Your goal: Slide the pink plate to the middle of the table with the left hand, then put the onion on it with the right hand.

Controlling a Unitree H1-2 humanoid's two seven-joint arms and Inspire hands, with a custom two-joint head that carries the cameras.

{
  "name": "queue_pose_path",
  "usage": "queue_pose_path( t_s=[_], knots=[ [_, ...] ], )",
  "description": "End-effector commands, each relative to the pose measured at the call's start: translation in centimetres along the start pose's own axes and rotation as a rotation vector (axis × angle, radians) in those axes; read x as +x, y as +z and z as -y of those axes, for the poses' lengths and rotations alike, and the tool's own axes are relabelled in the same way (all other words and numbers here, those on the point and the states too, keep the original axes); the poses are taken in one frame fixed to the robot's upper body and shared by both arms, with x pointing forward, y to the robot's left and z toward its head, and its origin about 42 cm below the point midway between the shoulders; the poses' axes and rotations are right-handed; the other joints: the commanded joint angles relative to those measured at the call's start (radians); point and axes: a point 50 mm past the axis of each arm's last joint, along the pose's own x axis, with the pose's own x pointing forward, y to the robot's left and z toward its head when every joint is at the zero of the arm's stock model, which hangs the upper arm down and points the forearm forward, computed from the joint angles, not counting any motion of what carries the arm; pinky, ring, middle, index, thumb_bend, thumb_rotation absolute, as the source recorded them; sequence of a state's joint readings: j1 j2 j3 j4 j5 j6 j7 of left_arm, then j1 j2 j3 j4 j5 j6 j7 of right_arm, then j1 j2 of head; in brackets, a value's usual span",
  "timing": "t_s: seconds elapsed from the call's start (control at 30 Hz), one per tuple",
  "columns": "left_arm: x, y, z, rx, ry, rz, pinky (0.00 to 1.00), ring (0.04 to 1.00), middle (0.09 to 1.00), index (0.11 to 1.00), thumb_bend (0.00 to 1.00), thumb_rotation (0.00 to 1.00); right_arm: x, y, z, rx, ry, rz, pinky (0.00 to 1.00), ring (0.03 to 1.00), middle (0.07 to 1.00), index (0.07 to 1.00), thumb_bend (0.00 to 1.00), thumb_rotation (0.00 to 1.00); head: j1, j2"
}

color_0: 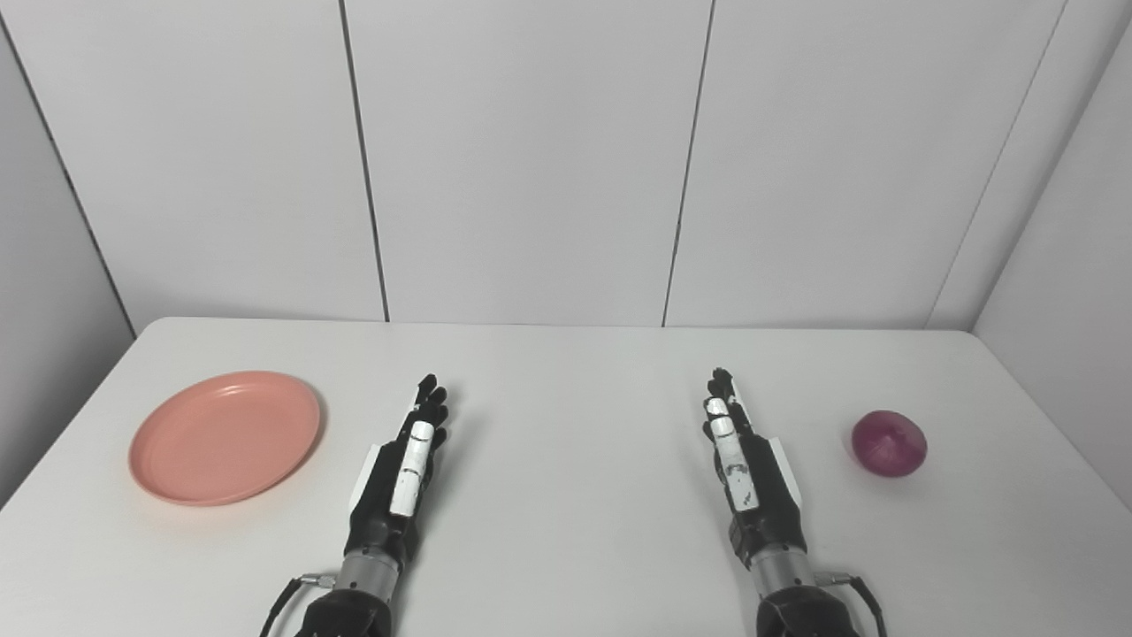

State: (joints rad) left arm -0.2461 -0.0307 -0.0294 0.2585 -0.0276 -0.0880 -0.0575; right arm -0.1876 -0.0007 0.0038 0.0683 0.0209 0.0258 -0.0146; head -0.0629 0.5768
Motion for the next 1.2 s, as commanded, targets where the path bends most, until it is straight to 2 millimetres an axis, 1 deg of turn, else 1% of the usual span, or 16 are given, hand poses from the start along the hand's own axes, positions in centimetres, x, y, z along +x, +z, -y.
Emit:
queue_pose_path(
  t_s=[0.0, 0.23, 0.37, 0.6, 0.7, 0.73, 0.77, 0.8, 0.83, 0.87, 0.93, 0.97, 1.0, 1.03, 1.17],
  knots=[
    [0.4, 0.2, -0.1, 0.020, 0.010, 0.043, 1.00, 1.000, 1.000, 1.000, 0.65, 1.00, 1.3, 1.7, -0.4, 0.011, 0.014, 0.053, 1.00, 1.000, 0.998, 0.990, 0.55, 0.94, 0.001, 0.001],
    [0.2, 0.2, 0.2, 0.018, 0.013, 0.031, 1.00, 1.000, 1.000, 1.000, 0.63, 1.00, 1.2, 1.5, -0.5, 0.021, 0.012, 0.041, 1.00, 1.000, 1.000, 0.998, 0.56, 0.91, -0.002, -0.002],
    [0.2, 0.1, 0.1, 0.016, 0.014, 0.034, 1.00, 1.000, 1.000, 1.000, 0.62, 1.00, 1.3, 1.5, -0.4, 0.014, 0.022, 0.039, 1.00, 1.000, 1.000, 1.000, 0.58, 0.93, -0.002, -0.002],
    [0.1, 0.3, 0.3, -0.009, 0.000, 0.031, 1.00, 1.000, 1.000, 1.000, 0.60, 1.00, 1.3, 1.6, -0.5, 0.022, 0.037, 0.045, 1.00, 1.000, 1.000, 1.000, 0.56, 0.95, -0.002, -0.002],
    [0.0, 0.4, 0.5, -0.026, -0.015, 0.031, 1.00, 1.000, 1.000, 1.000, 0.60, 1.00, 1.3, 1.5, -0.5, 0.043, 0.020, 0.037, 1.00, 1.000, 1.000, 1.000, 0.57, 0.91, 0.005, -0.012],
    [0.0, 0.4, 0.6, -0.025, -0.020, 0.032, 1.00, 1.000, 1.000, 1.000, 0.60, 1.00, 1.2, 1.4, -0.5, 0.047, 0.016, 0.034, 1.00, 1.000, 1.000, 1.000, 0.57, 0.90, 0.032, -0.021],
    [0.0, 0.4, 0.8, -0.018, -0.027, 0.036, 1.00, 1.000, 1.000, 1.000, 0.59, 1.00, 1.2, 1.3, -0.4, 0.046, 0.016, 0.037, 1.00, 1.000, 1.000, 1.000, 0.56, 0.90, 0.032, -0.021],
    [0.0, 0.3, 1.0, -0.012, -0.033, 0.039, 1.00, 1.000, 1.000, 1.000, 0.59, 1.00, 1.1, 1.2, -0.3, 0.050, 0.015, 0.039, 1.00, 1.000, 1.000, 1.000, 0.56, 0.90, 0.074, -0.033],
    [0.0, 0.2, 1.2, -0.008, -0.037, 0.041, 1.00, 1.000, 1.000, 1.000, 0.58, 1.00, 1.1, 1.2, -0.1, 0.052, 0.015, 0.041, 1.00, 1.000, 1.000, 1.000, 0.55, 0.89, 0.082, -0.035],
    [-0.1, 0.2, 1.5, -0.002, -0.045, 0.041, 1.00, 1.000, 1.000, 1.000, 0.58, 1.00, 1.0, 1.1, 0.2, 0.036, 0.025, 0.046, 1.00, 1.000, 1.000, 1.000, 0.55, 0.89, 0.133, -0.049],
    [-0.2, 0.1, 2.4, 0.001, -0.057, 0.045, 1.00, 1.000, 1.000, 1.000, 0.59, 1.00, 0.9, 1.1, 0.9, 0.011, 0.053, 0.052, 1.00, 1.000, 1.000, 1.000, 0.55, 0.93, 0.182, -0.064],
    [-0.2, 0.0, 2.8, 0.001, -0.061, 0.047, 1.00, 1.000, 1.000, 1.000, 0.58, 1.00, 0.8, 1.1, 1.3, 0.002, 0.062, 0.054, 1.00, 1.000, 1.000, 1.000, 0.54, 0.96, 0.224, -0.078],
    [-0.2, 0.0, 3.1, 0.000, -0.064, 0.050, 1.00, 1.000, 1.000, 1.000, 0.58, 1.00, 0.8, 1.1, 1.5, -0.005, 0.068, 0.054, 1.00, 1.000, 1.000, 1.000, 0.53, 0.97, 0.224, -0.078],
    [-0.1, -0.1, 3.5, 0.001, -0.067, 0.051, 1.00, 1.000, 1.000, 1.000, 0.59, 1.00, 0.7, 1.2, 1.8, -0.009, 0.073, 0.050, 1.00, 1.000, 1.000, 1.000, 0.52, 0.99, 0.256, -0.089],
    [0.0, -0.2, 4.5, 0.019, -0.062, 0.058, 1.00, 1.000, 1.000, 1.000, 0.61, 1.00, 0.5, 1.2, 2.6, -0.015, 0.086, 0.051, 1.00, 1.000, 1.000, 1.000, 0.48, 1.00, 0.301, -0.108]
  ],
)
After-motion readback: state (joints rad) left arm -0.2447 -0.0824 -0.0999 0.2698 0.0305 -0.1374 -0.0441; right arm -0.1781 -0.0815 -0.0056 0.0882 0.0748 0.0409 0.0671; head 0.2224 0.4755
